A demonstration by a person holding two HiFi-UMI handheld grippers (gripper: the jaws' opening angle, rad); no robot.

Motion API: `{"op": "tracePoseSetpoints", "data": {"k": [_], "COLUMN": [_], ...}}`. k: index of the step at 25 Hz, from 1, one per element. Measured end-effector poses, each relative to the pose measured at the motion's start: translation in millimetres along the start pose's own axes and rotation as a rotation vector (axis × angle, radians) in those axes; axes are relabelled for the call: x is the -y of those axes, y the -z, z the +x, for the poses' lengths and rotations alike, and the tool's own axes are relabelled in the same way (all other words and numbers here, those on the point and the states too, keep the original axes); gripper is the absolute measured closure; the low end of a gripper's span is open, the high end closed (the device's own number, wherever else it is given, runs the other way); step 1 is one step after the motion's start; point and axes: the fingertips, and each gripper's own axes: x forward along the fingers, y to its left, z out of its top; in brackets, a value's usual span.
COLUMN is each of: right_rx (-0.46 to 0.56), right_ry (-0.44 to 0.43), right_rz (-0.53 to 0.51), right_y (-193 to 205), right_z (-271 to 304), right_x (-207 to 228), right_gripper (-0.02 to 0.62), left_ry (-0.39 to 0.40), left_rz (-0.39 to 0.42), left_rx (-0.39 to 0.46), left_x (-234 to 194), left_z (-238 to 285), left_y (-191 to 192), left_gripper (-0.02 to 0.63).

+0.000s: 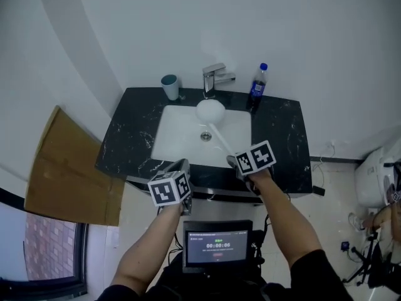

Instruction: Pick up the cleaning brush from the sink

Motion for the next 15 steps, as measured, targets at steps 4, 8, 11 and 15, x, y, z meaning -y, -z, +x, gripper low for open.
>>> {"op": "tracePoseSetpoints", "data": {"k": [4,8,11,15], "right_rx": [0.078,0.158,0.235,0.342], "right_ry": [-0.004,0.011,0.037,0.076], "right_rz": [-0.037,-0.022,-0.018,0.01], "right_y": [18.0,39.2,47.1,65.0], "right_z": [-42.1,-80.7,-109.1,-141.5], "right_x": [-22.8,-62.7,-90.9,-136.1], "right_gripper": [0.534,0.534,0.534,0.534], "left_ry": [0.011,0.044,0.051,0.063], "left_rz": [0.096,0.12,0.174,0.289], "left_rx": [0.056,0.105,0.147,0.167], "left_x": [27.2,34.4,31.6,21.0], "left_z": [-41.7,-90.7,-124.1,-163.8], "left_y": [16.3,27.4,29.0,34.6], "left_gripper": [0.595,0.595,0.595,0.595]}}
